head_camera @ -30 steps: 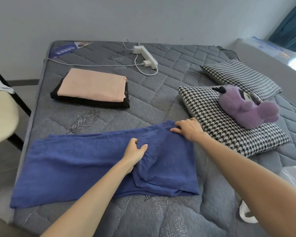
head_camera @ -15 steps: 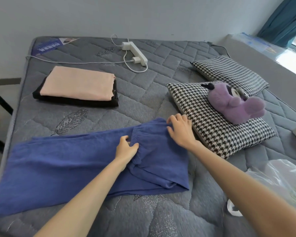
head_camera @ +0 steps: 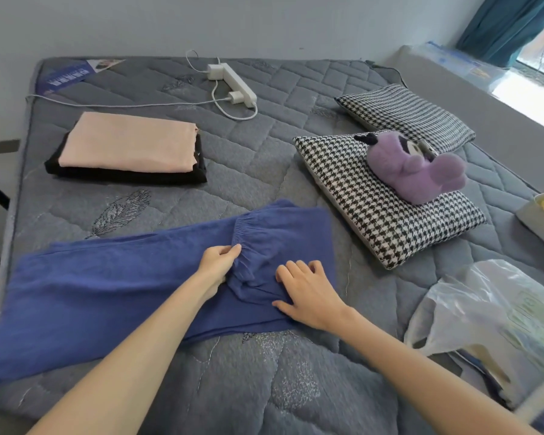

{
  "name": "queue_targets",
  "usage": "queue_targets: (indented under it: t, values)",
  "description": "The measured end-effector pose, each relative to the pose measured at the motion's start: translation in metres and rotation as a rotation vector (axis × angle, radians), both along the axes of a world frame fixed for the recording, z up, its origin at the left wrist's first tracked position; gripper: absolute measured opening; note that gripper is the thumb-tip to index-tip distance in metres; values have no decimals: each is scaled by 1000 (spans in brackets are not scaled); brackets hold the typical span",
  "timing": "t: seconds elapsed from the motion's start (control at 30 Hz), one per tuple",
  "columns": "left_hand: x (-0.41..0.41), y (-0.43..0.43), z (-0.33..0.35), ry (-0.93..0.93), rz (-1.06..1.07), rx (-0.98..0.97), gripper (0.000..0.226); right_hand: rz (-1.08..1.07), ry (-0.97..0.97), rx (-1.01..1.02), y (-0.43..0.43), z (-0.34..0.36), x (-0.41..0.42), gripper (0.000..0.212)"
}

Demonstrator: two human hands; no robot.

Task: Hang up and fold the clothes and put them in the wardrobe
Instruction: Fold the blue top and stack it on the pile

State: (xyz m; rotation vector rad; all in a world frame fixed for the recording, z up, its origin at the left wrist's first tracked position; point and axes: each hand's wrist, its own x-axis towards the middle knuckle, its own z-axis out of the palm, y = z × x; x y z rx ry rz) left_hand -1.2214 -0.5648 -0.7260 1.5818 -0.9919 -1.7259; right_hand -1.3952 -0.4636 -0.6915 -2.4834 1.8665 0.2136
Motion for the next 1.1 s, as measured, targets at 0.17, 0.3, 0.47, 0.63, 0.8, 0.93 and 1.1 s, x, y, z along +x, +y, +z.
queue_targets:
  t: [0.17, 0.3, 0.47, 0.63, 0.8, 0.93, 1.1]
  values:
    - [3, 6, 4, 8, 30, 17, 29, 79, 176, -88, 15, -1, -1, 15]
    - [1, 12, 7, 2, 43, 9, 31, 36, 180, -99, 18, 10, -13, 24]
    - [-11, 33, 7, -1, 42, -7, 23, -82, 46, -15, 24, 20, -40, 16]
    - [-21, 51, 5, 7, 7, -8, 22, -133, 88, 102, 37, 16, -59, 16]
    - [-14, 54, 8, -240, -83, -142, 24, -194, 45, 215, 39, 0, -58, 22]
    - [-9, 58, 12, -654, -235, -446, 52, -323, -172, 247, 24, 4, -61, 25]
    - [-19, 66, 20, -854, -388, -781, 56, -671, -592, 85, -5, -5, -68, 14]
